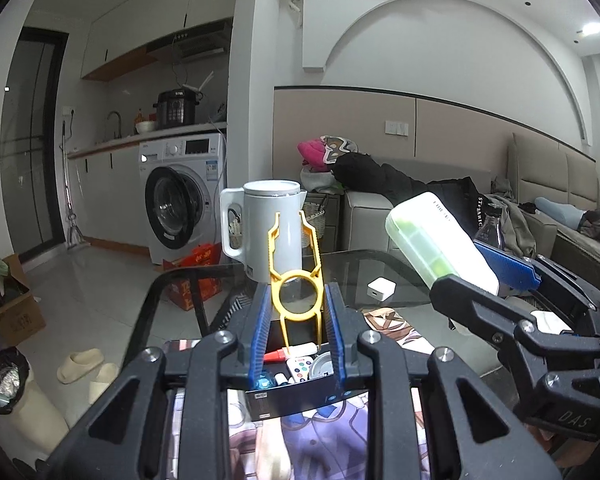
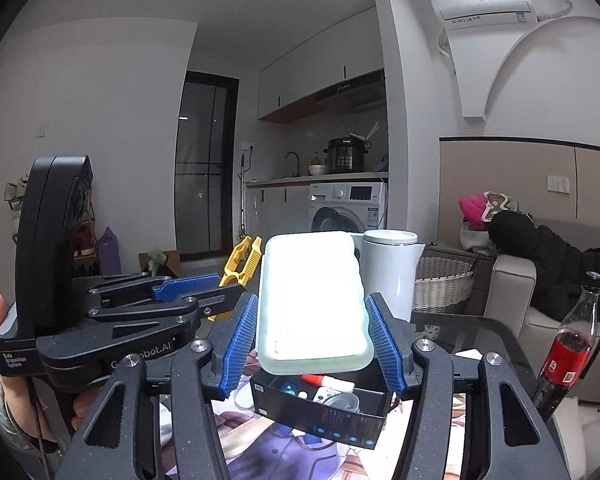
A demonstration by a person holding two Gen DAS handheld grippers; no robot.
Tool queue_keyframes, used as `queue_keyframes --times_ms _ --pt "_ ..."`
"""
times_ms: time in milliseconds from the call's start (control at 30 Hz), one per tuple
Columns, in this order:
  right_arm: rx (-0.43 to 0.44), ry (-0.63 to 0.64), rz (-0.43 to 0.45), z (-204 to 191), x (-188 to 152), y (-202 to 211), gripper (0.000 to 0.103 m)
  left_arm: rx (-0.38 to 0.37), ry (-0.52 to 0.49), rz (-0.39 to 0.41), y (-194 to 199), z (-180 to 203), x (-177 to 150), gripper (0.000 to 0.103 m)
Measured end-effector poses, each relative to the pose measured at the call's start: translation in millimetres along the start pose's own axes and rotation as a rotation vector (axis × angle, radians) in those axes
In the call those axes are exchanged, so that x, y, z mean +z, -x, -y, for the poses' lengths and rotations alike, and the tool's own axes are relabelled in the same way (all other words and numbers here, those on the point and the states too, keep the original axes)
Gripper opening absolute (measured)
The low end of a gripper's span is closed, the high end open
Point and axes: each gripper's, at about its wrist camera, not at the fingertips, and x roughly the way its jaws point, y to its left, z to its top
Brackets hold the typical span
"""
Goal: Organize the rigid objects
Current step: 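Lift the yellow clip and battery case and carry both over the black box, then lower the yellow clip and battery case into the box and open both tools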
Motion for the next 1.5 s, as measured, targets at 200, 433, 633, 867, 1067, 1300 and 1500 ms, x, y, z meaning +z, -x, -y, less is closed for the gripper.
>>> queue_keyframes --times_ms 200,433,633,867,1067,1300,1500 --pt "-0.037 -0.027 -0.009 13 11 -27 0.056 0.004 0.071 -0.007 -33 -8 10 0.024" --pt "-0.077 -0.064 -0.015 31 21 -64 0.056 0.002 0.132 -0.026 -70 -14 17 0.024" --pt "-0.095 -0.114 -0.102 49 17 -101 0.056 -0.005 0.19 -0.175 -113 -24 7 0.024" --pt "-0.056 -0.21 -0.358 72 -13 -149 0.056 -0.026 0.181 -0.408 -160 -21 -15 0.024" --pt "0.011 -0.271 -0.548 77 -43 -179 0.056 -0.032 0.127 -0.548 -182 -7 -35 0.024" --pt "0.03 -0.321 -0.679 81 -65 -195 0.056 -0.056 0.135 -0.677 -194 -1 -52 0.024" --pt "0.051 -0.354 -0.748 83 -78 -206 0.056 -0.048 0.12 -0.709 -198 2 -59 0.024"
